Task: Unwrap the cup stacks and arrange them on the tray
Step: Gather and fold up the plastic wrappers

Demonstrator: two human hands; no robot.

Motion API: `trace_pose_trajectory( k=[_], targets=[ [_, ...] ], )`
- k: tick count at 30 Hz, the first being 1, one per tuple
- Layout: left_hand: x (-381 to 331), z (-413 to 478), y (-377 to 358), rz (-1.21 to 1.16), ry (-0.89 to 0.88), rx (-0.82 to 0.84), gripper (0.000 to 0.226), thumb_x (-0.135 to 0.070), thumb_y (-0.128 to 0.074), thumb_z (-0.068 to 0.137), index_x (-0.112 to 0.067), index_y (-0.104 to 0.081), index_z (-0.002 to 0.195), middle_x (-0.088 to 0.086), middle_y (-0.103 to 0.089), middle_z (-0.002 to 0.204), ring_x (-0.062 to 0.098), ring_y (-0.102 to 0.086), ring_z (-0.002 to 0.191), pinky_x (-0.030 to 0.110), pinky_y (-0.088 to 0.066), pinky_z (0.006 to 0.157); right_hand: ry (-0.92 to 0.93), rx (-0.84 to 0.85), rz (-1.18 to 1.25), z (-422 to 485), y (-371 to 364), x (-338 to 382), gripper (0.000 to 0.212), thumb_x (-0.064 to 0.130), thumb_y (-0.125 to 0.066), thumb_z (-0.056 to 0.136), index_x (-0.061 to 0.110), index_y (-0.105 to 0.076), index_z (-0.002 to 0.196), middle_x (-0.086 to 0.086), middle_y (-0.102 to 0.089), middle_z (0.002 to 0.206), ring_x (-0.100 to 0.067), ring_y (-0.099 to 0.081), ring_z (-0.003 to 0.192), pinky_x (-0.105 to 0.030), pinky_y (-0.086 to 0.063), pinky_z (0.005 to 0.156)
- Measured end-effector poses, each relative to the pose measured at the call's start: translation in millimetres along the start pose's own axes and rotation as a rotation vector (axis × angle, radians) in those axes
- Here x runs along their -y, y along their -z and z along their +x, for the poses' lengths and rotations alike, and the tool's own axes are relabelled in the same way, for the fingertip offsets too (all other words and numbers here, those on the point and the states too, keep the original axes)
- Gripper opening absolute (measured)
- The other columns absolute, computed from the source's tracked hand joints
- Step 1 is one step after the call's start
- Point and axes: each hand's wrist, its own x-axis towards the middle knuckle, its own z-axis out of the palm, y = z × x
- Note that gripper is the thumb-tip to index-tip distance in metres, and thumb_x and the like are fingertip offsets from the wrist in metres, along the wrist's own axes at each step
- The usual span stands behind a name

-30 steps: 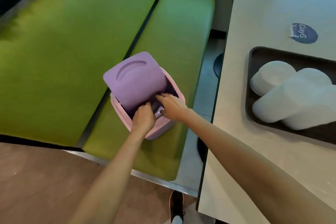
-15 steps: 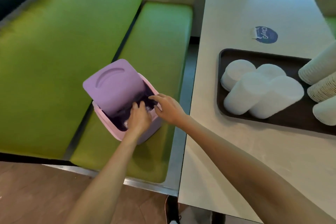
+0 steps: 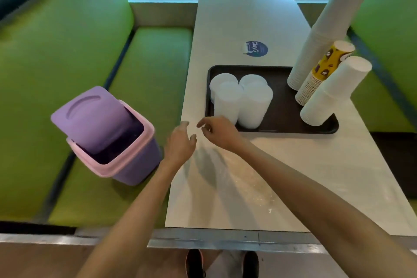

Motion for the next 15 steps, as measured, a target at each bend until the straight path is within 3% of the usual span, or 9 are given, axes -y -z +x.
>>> trace_pose_trajectory(
  k=[5, 7, 10, 15],
  targets=[
    [-24.8, -22.5, -21.5, -0.038, -0.065, 0.043, 0.043, -0.018, -0.053, 0.094, -0.013, -0.043, 0.136, 0.010, -0.064, 0.115, 0.030, -0.058, 0.109, 0.036, -0.045, 0.089, -0.113, -0.013, -0.095, -31.5, 16.8, -42.5, 0.022, 0.022, -0.056, 0.094, 0.006, -0.069, 0.103, -0.008, -0.070, 0.102, -0.025, -0.064, 0.095, -0.030, -0.045, 0.072],
    [-30.9, -29.9, -28.4, -0.054, -0.083, 0.058, 0.042, -0.018, -0.053, 0.093, -0.014, -0.045, 0.134, 0.007, -0.066, 0.110, 0.028, -0.060, 0.105, 0.033, -0.044, 0.086, -0.163, 0.003, -0.146, -40.6, 18.7, -54.8, 0.027, 0.026, -0.060, 0.093, 0.006, -0.066, 0.111, -0.010, -0.066, 0.111, -0.026, -0.060, 0.102, -0.027, -0.040, 0.075],
    [-36.2, -38.8, -34.4, -0.062, -0.090, 0.059, 0.041, -0.017, -0.053, 0.093, -0.015, -0.046, 0.133, 0.005, -0.067, 0.107, 0.025, -0.060, 0.103, 0.031, -0.043, 0.084, -0.241, 0.012, -0.226, -48.9, 14.3, -66.2, 0.038, 0.033, -0.063, 0.091, 0.008, -0.060, 0.119, -0.012, -0.058, 0.121, -0.028, -0.056, 0.110, -0.033, -0.043, 0.086],
    [-31.8, -45.6, -33.3, -0.076, -0.078, 0.048, 0.039, -0.016, -0.053, 0.093, -0.014, -0.048, 0.131, 0.006, -0.067, 0.106, 0.026, -0.063, 0.097, 0.035, -0.048, 0.086, -0.332, 0.000, -0.272, -54.8, 4.9, -73.5, 0.045, 0.037, -0.063, 0.091, 0.012, -0.054, 0.127, -0.011, -0.050, 0.125, -0.027, -0.052, 0.114, -0.035, -0.043, 0.089]
  ],
)
